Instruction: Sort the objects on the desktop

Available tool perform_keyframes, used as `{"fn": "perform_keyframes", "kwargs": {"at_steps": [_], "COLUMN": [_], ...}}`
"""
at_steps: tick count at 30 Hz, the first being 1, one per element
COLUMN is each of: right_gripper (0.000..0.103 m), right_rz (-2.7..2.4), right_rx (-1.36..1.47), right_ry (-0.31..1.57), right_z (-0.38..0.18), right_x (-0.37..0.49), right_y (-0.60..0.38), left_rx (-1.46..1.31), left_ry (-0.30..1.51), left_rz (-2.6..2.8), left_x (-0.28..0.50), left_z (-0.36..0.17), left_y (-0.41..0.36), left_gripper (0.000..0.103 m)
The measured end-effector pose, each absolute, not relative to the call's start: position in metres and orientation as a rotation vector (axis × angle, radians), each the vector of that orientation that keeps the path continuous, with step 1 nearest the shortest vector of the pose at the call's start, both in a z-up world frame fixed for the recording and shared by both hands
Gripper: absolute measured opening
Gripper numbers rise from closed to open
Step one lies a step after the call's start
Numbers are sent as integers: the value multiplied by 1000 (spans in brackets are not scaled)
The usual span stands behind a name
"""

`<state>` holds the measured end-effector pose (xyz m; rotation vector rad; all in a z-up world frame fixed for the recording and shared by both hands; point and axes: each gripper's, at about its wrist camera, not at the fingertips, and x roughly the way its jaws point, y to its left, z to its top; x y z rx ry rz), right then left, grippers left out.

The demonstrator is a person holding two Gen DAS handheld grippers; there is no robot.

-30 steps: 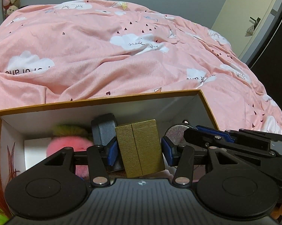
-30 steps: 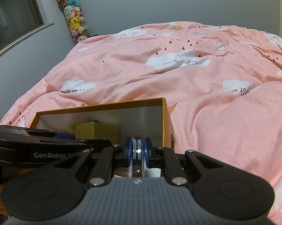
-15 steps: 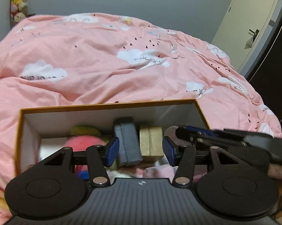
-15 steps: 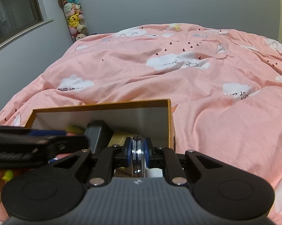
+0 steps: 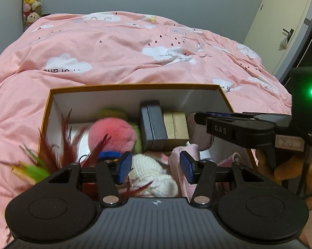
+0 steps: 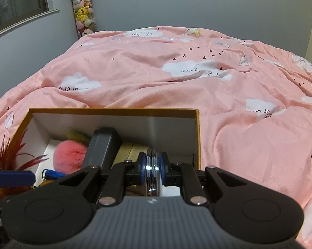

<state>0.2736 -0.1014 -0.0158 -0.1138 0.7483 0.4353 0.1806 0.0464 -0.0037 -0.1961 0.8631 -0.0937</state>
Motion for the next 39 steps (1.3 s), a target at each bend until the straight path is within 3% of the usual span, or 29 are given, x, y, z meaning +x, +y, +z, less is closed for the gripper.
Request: {"fn": "perform_keyframes", "kwargs": {"at_steps": [7, 20, 27, 39], "right_gripper": [19, 52, 72, 90], "right_rz": [432, 447, 438, 423], "right_rx": [-83, -34, -120, -75], "right_ry": [717, 519, 373, 491], "right_z": [-2, 57, 67, 38], "right_x": [264, 178, 113, 79], "right_y": [-111, -143, -146, -155], "left_rx": [-173, -119, -72, -75], "left_ry": [819, 630, 587, 683], "left_rz": [-58, 49, 88, 160], "left_x": [158, 104, 79, 49], "left_z": [8, 50, 56, 33], "left_y": [42, 30, 22, 20], "left_gripper": [59, 73, 75, 88]}}
